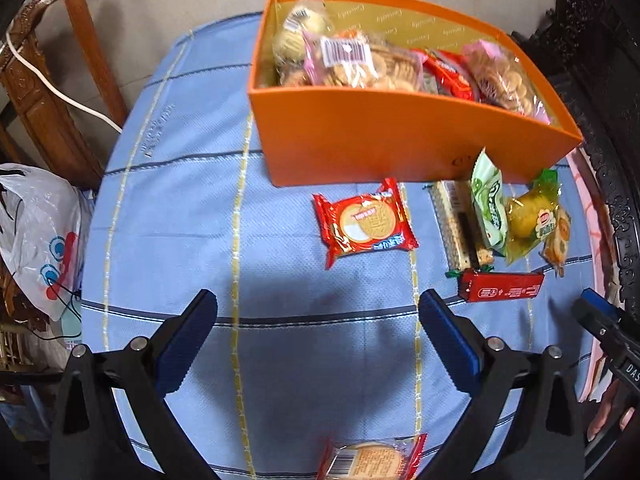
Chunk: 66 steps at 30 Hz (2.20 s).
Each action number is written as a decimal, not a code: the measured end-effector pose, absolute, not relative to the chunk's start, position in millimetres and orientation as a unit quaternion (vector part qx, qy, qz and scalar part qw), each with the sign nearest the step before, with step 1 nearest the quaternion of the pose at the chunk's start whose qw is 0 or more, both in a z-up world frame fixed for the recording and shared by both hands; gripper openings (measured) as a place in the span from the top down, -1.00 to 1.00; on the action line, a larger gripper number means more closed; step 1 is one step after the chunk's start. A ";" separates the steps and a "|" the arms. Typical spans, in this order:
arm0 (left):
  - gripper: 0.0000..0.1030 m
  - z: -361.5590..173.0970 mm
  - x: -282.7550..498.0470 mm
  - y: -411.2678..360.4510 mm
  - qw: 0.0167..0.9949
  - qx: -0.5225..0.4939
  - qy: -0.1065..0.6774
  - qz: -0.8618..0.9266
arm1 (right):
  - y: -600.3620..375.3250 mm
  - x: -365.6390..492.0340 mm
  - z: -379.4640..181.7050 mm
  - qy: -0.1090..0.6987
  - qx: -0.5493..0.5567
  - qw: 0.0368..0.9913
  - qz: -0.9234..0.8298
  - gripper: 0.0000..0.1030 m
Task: Organize snacks
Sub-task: 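Move both tools back over the remaining snacks, then grasp the red biscuit pack with the left tool while the right tool grasps the rice cake pack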
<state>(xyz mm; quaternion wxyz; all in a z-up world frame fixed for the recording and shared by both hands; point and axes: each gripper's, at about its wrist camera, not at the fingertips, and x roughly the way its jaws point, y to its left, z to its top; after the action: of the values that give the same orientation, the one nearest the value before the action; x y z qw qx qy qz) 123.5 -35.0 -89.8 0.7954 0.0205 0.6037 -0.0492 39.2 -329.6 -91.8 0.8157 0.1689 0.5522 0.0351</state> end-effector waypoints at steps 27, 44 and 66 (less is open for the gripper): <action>-0.91 -169.2 201.6 -70.6 0.743 0.001 0.669 0.002 | -388.8 115.4 -149.3 0.566 0.140 0.810 -0.068 -0.34; 0.46 -170.7 201.5 -29.7 0.740 -0.027 0.672 0.017 | -373.2 135.9 -167.6 0.621 0.079 0.770 -0.122 -0.02; 0.62 -69.4 123.7 17.9 0.782 -0.078 0.618 -0.035 | -344.5 73.4 -82.5 0.558 0.163 0.814 -0.017 0.27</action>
<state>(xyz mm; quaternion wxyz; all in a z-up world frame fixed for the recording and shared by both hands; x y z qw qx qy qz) 123.7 17.9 -69.4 0.7818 -0.0779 0.6177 -0.0346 73.4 -344.5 -82.5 0.8135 0.1632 0.5579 -0.0175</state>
